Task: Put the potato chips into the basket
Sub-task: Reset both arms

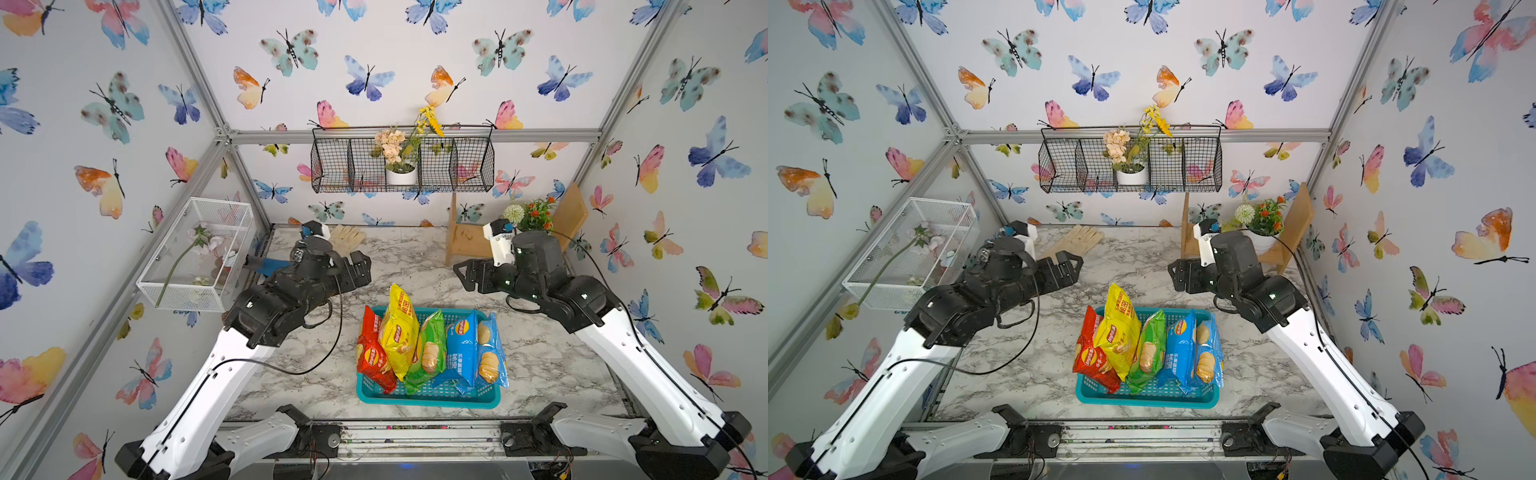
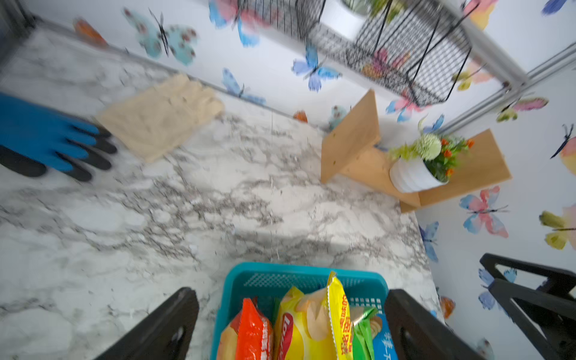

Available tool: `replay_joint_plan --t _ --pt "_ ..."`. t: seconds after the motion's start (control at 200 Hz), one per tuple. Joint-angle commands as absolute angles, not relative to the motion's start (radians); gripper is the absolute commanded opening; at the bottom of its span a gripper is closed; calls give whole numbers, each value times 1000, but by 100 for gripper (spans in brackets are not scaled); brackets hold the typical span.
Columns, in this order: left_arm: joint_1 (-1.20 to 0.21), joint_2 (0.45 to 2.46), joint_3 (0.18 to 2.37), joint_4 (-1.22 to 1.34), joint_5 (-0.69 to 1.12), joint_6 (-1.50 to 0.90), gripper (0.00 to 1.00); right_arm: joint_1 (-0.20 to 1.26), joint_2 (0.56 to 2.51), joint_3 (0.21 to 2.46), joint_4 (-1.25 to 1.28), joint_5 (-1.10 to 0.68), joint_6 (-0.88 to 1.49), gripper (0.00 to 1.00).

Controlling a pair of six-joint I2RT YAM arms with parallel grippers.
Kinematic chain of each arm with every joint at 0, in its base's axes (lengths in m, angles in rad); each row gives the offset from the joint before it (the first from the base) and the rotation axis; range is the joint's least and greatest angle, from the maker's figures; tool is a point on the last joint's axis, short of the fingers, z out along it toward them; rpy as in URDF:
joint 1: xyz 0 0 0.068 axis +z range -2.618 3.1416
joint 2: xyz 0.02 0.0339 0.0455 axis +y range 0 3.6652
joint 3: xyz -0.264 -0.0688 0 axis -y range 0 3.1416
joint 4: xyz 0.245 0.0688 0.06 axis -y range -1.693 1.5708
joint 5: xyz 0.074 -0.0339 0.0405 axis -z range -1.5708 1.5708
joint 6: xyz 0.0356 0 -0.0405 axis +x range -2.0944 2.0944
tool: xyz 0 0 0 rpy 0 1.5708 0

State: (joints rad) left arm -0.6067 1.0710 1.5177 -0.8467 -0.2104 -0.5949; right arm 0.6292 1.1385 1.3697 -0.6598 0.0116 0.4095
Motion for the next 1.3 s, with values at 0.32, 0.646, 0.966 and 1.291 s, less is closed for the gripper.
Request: replay_joint_plan --t 0.32,0.646,0.966,1.291 --pt "-553 742 768 16 -550 -74 99 622 956 886 99 437 8 98" --pt "-235 658 228 361 -450 -118 99 379 1092 454 548 447 -6 98" --pt "-63 874 15 852 -302 -168 99 270 1384 260 1004 365 -27 98" --pt "-42 1248 73 1184 -123 -41 99 140 1586 214 1296 202 -12 99"
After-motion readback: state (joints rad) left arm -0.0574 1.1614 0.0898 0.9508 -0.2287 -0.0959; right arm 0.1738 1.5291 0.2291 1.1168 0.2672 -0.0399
